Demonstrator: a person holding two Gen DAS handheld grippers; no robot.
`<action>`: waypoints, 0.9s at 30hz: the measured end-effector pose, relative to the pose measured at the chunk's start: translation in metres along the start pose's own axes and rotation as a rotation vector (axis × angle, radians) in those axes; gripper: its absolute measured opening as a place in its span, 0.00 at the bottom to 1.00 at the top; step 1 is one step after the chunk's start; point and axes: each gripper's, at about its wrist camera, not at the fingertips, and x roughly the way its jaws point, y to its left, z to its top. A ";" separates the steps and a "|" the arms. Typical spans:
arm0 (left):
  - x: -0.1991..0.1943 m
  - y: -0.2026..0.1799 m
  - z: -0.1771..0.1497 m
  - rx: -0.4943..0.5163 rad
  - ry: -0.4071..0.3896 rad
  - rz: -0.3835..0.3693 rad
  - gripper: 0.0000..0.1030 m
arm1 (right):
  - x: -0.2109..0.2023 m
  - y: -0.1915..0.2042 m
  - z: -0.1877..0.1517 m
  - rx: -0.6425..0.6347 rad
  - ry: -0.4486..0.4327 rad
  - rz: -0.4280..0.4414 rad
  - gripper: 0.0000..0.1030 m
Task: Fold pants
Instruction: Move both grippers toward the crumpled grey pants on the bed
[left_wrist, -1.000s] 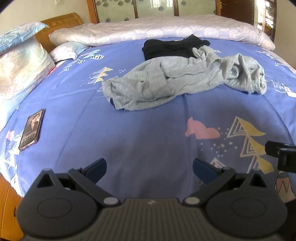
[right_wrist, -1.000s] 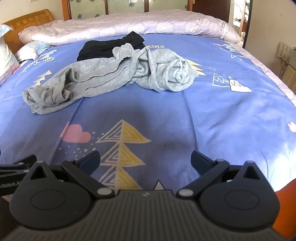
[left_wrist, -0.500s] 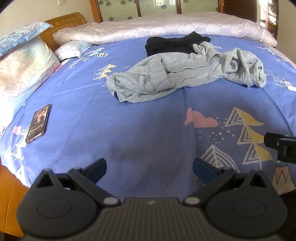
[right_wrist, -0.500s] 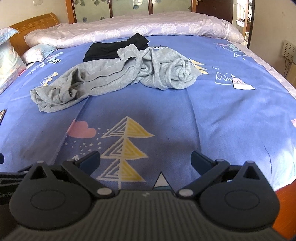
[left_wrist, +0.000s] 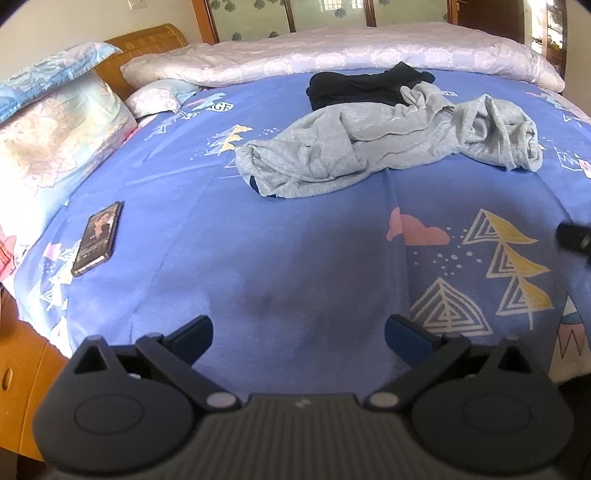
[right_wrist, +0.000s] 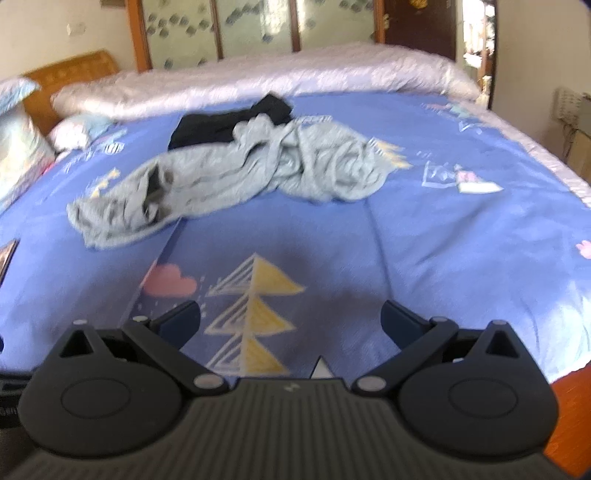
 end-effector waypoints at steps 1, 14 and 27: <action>0.000 0.000 0.000 0.001 -0.004 0.007 1.00 | -0.003 -0.001 0.001 0.010 -0.027 -0.004 1.00; 0.015 -0.002 -0.001 -0.004 -0.005 0.041 1.00 | 0.017 -0.031 -0.007 0.175 0.040 0.048 1.00; 0.051 -0.009 -0.005 0.006 0.107 -0.001 1.00 | 0.049 -0.041 -0.031 0.189 0.198 -0.019 1.00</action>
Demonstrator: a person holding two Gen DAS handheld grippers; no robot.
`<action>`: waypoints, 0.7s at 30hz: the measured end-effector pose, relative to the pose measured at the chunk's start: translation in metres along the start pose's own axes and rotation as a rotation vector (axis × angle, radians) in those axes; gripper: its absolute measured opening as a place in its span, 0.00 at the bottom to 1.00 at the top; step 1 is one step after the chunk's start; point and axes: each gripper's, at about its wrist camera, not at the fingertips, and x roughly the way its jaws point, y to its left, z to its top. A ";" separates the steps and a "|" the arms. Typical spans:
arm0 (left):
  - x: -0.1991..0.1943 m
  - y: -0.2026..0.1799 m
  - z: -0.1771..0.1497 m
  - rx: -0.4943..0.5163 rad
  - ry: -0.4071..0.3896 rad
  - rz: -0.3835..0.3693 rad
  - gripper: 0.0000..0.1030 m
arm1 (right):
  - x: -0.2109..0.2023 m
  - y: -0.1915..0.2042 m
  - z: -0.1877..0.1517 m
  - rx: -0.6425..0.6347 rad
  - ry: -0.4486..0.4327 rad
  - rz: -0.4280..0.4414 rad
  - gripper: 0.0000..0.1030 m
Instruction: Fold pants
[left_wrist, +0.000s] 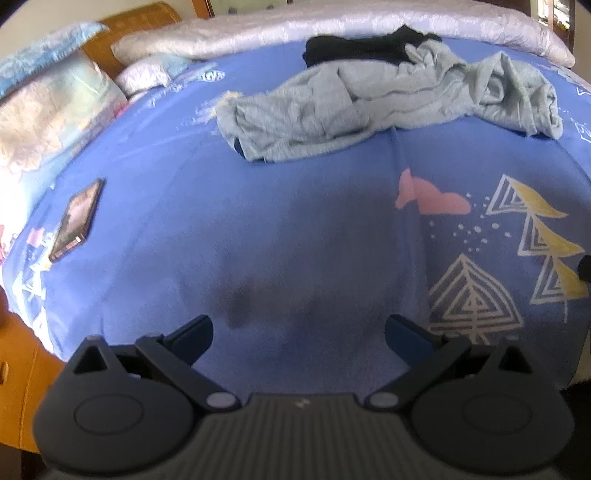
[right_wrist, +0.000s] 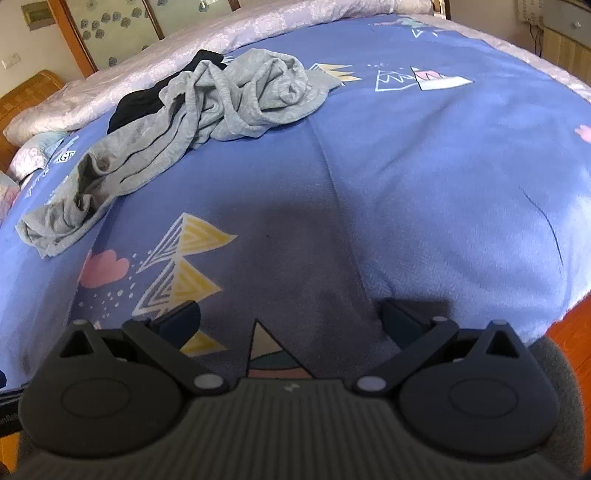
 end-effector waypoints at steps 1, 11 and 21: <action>0.003 0.001 -0.001 -0.004 0.014 -0.005 1.00 | 0.001 0.003 -0.001 -0.022 0.001 -0.015 1.00; 0.013 0.006 -0.006 -0.037 0.059 -0.045 1.00 | 0.005 0.004 -0.002 -0.046 -0.008 -0.045 1.00; 0.050 0.010 -0.011 -0.062 0.294 -0.105 1.00 | 0.002 0.003 -0.005 -0.029 -0.031 -0.041 1.00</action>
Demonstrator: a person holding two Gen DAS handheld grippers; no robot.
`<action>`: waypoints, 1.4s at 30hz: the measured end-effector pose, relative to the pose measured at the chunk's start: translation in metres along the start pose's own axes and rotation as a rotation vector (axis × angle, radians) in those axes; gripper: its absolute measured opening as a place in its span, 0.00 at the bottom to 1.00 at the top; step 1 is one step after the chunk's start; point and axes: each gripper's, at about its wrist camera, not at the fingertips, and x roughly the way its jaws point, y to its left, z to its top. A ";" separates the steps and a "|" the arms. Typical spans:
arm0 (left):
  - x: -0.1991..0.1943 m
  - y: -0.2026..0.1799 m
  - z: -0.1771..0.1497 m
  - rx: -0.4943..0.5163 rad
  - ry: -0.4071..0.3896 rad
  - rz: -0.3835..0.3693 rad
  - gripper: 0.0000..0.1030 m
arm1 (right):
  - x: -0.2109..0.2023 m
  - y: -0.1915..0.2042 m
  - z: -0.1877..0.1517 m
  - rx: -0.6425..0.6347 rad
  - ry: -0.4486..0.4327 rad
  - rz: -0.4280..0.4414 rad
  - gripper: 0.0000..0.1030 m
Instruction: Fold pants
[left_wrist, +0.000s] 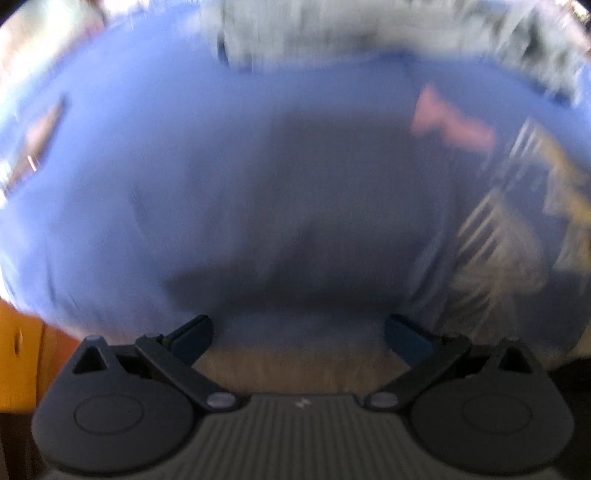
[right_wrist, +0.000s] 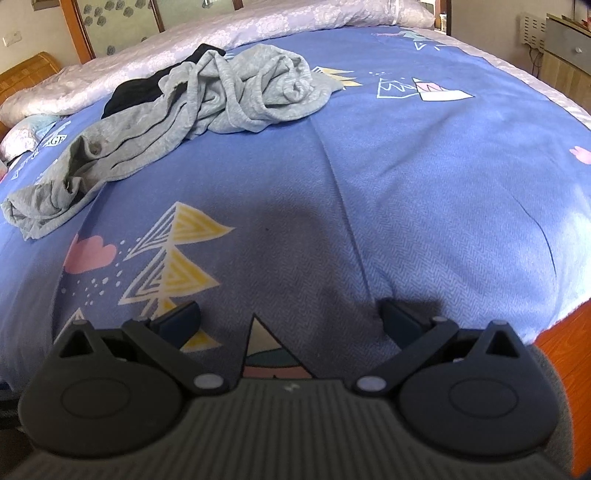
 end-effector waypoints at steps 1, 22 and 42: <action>0.006 0.000 -0.001 0.006 0.019 0.010 1.00 | -0.001 -0.001 -0.001 0.003 -0.009 0.002 1.00; -0.096 0.043 0.039 0.099 -0.336 -0.308 0.88 | -0.022 -0.008 0.036 -0.003 -0.194 0.133 0.40; -0.080 0.054 0.203 -0.071 -0.550 -0.082 0.06 | 0.072 -0.030 0.138 0.119 -0.122 0.288 0.64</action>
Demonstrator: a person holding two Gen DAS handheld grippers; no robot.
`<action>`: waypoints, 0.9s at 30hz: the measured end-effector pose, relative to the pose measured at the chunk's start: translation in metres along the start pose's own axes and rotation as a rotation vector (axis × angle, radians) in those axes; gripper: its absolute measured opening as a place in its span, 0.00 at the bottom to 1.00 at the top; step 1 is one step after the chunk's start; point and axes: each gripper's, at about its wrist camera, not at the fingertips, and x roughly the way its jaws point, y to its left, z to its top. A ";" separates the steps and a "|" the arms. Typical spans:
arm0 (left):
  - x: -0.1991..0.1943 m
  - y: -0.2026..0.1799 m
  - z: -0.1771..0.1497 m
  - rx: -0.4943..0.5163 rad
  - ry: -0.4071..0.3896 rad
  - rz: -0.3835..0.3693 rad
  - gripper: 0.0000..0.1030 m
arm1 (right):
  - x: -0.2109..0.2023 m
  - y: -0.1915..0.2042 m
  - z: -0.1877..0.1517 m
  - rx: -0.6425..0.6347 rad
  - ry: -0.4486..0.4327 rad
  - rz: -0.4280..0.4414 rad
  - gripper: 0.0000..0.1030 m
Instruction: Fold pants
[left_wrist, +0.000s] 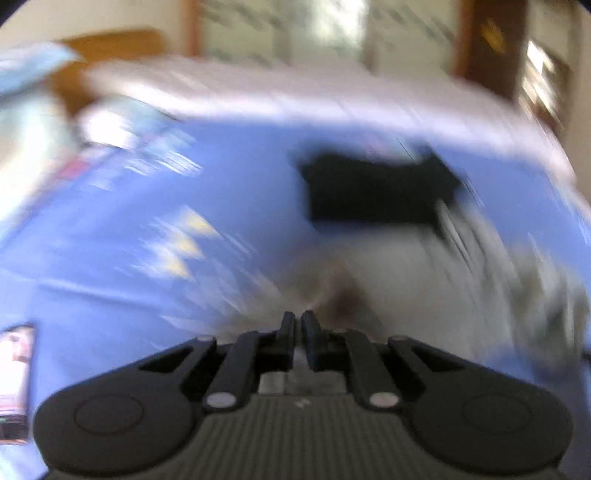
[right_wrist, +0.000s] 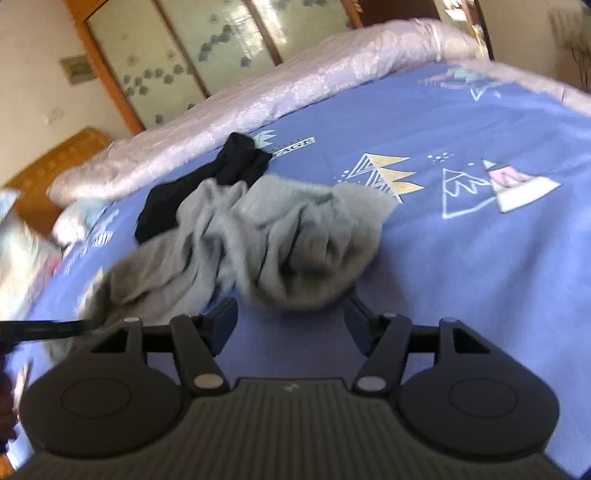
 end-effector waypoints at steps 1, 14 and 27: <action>-0.006 0.013 0.007 -0.039 -0.033 0.033 0.04 | 0.011 -0.002 0.004 0.019 0.012 -0.003 0.64; 0.007 0.003 -0.061 0.059 0.052 0.101 0.84 | -0.028 -0.017 0.008 0.131 -0.113 -0.031 0.43; 0.031 0.015 -0.048 -0.118 0.223 -0.036 0.16 | 0.032 0.023 -0.005 0.146 0.074 0.025 0.10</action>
